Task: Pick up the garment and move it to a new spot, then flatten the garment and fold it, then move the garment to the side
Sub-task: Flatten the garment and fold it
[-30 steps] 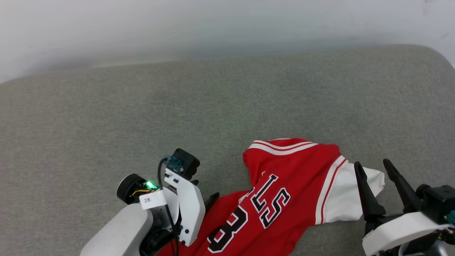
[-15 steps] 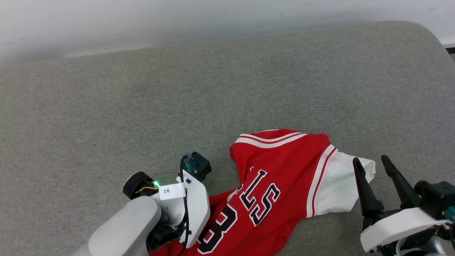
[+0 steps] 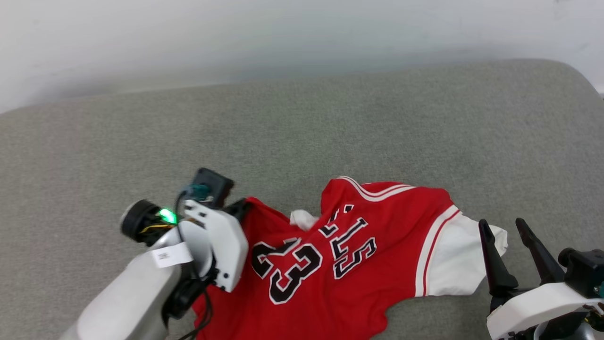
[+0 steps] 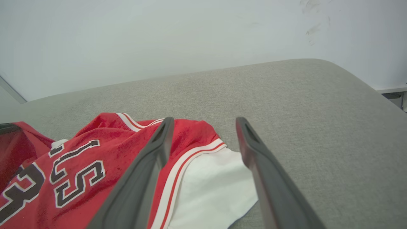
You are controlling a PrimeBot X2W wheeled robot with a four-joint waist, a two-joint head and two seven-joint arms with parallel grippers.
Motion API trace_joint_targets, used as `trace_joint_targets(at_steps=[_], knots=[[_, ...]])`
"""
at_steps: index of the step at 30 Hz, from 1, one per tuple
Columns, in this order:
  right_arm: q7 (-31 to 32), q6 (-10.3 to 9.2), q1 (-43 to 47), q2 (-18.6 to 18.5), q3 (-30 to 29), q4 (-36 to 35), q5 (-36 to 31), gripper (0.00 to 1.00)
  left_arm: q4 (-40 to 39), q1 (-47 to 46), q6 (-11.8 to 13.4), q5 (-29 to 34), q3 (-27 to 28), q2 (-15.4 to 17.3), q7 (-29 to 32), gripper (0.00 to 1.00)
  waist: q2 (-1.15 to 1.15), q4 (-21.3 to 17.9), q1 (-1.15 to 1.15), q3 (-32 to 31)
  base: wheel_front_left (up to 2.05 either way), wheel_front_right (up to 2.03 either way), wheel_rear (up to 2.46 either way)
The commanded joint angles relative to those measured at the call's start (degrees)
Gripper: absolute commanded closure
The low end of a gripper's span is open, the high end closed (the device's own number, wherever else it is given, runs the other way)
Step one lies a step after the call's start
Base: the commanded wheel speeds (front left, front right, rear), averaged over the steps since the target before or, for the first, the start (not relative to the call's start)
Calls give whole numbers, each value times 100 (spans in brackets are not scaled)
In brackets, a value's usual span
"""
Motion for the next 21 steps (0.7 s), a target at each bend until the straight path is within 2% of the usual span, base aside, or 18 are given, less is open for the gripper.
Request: trace_joint_targets(at_steps=[1,6,7,8,9,10,13,15,21], knots=[[38,-2,76,8,-24,-6,20,0,-228,243,255,-18,227,158,-210,100,0,156,0,-186,0,0,0],[93,-2,188,7,-69,-68,53,0,-843,970,998,-244,863,554,-461,100,0,335,0,-328,0,0,0],[93,-2,188,7,-69,-68,53,0,-843,970,998,-244,863,554,-461,100,0,335,0,-328,0,0,0],[108,-2,198,7,-70,-86,52,0,-960,1178,1164,-319,982,628,-489,100,0,361,0,-339,0,0,0],[125,-2,236,7,-75,-100,49,0,-1144,1634,1451,-501,1230,771,-505,100,0,403,0,-347,0,0,0],[125,-2,236,7,-75,-100,49,0,-1144,1634,1451,-501,1230,771,-505,100,0,403,0,-347,0,0,0],[127,-2,286,7,-111,-116,52,0,-1307,2362,1765,-783,1492,921,-526,100,0,456,0,-360,0,0,0],[137,-2,312,7,-128,-121,50,0,-1346,2841,1880,-1011,1552,905,-472,100,0,485,0,-382,0,0,0],[139,-2,337,7,-108,-77,35,0,-1198,3739,1899,-1470,1414,600,-441,100,0,510,0,-503,0,0,0]])
